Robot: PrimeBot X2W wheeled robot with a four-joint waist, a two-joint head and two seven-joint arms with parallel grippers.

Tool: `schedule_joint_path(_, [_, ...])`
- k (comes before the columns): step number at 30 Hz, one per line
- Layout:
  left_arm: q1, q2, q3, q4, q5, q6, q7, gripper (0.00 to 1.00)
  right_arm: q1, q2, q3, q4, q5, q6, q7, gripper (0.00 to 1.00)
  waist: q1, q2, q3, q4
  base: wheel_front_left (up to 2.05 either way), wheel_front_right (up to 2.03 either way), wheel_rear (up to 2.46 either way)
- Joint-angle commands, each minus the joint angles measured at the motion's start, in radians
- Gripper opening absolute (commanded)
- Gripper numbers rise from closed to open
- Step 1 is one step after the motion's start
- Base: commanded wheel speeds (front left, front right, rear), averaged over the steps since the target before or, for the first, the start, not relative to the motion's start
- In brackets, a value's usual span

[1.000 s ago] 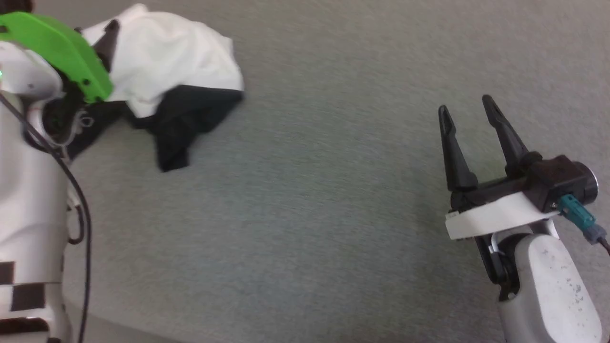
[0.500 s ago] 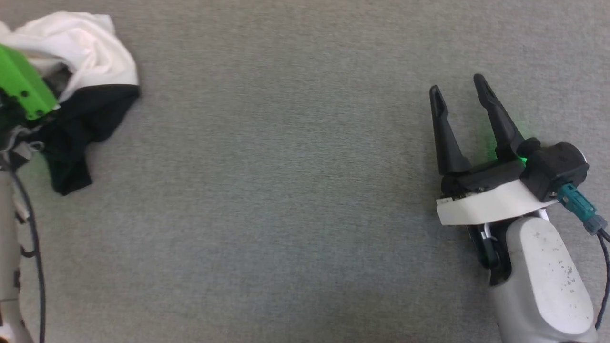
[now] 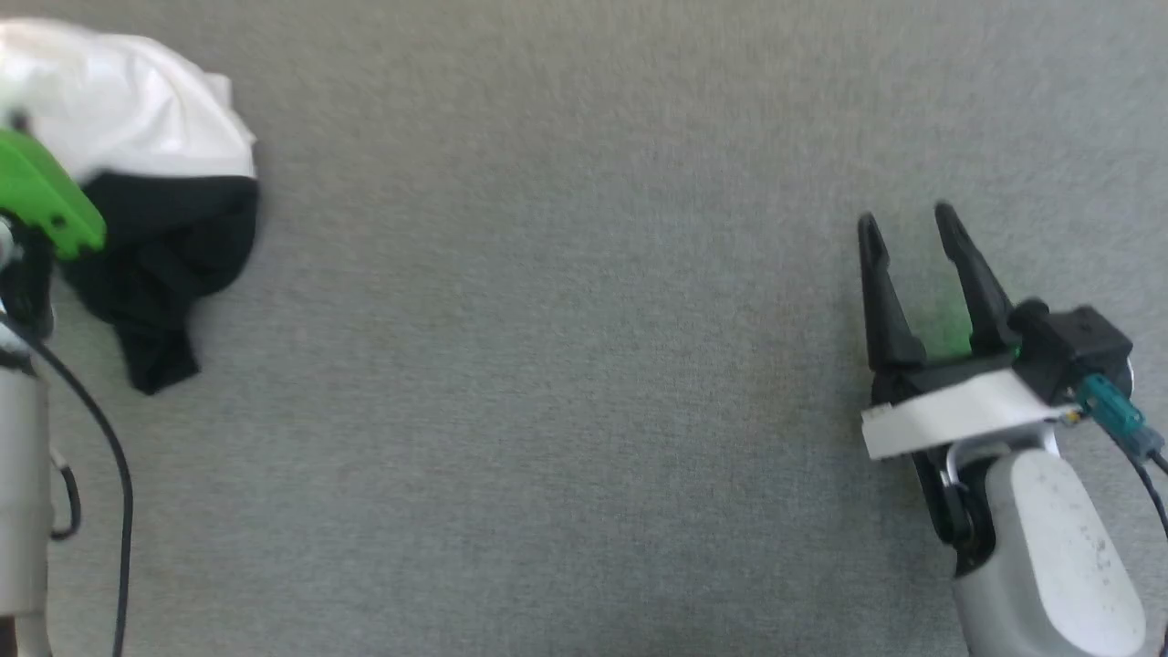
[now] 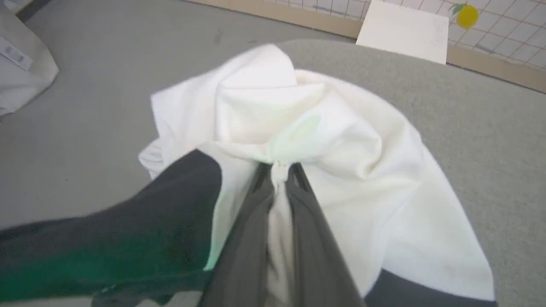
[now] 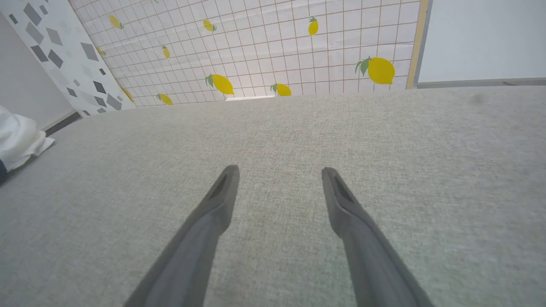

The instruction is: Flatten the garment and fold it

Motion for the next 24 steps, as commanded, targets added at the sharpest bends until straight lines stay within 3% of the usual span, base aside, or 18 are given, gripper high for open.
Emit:
schedule_joint_path(1, [-0.037, 0.01, -0.009, 0.0, 0.028, -0.008, -0.064, 0.0, 0.016, 0.0, -0.006, 0.005, 0.011, -0.002, -0.009, 1.0, 0.0, 0.0, -0.127, 0.029, 0.0, 0.0, 0.0])
schedule_joint_path(6, [-0.137, -0.023, -0.071, -0.006, 0.101, -0.05, -0.3, 0.0, 0.07, 0.0, -0.029, 0.023, 0.027, -0.002, -0.012, 1.0, 0.0, 0.0, -0.239, 0.023, 0.0, 0.0, 0.0])
schedule_joint_path(10, [-0.216, -0.073, -0.133, -0.007, 0.131, -0.087, -0.396, 0.0, 0.109, 0.0, -0.043, 0.029, 0.033, -0.002, -0.012, 1.0, 0.0, 0.0, -0.316, 0.001, 0.0, 0.0, 0.0])
schedule_joint_path(24, [-0.433, -0.343, -0.282, 0.015, 0.08, -0.173, -0.464, 0.0, 0.206, 0.0, -0.047, 0.021, 0.044, -0.002, 0.012, 1.0, 0.0, 0.0, -0.459, -0.175, 0.0, 0.0, 0.0])
